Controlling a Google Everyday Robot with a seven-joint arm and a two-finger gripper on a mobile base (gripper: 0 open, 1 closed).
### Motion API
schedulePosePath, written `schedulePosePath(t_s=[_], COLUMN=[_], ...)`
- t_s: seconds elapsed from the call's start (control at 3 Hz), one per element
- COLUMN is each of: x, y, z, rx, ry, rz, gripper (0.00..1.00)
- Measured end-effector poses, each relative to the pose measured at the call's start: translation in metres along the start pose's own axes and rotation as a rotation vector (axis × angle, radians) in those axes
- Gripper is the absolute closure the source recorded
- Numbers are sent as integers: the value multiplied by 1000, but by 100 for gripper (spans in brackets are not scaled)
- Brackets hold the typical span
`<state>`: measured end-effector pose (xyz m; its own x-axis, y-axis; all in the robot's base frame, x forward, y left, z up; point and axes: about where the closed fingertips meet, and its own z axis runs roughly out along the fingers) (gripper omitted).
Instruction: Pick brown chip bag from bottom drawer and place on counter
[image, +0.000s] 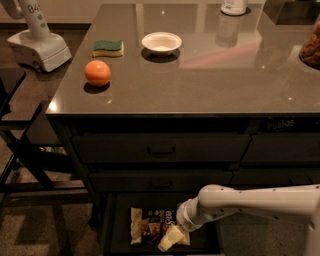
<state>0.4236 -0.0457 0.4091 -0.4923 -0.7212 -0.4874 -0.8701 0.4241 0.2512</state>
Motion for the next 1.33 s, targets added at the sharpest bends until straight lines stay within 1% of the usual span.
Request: schedulePosePath(t_s=[0.33,0.67,1.0,1.33], x=[26,52,52,54], y=[-16,-50,-53,-57], z=[50,116,119,130], rx=[-9,-43,-41,-21], ry=[-41,-64,-69,-82], rz=[6,-22,-17,-21], gripper=[0,0,0,0])
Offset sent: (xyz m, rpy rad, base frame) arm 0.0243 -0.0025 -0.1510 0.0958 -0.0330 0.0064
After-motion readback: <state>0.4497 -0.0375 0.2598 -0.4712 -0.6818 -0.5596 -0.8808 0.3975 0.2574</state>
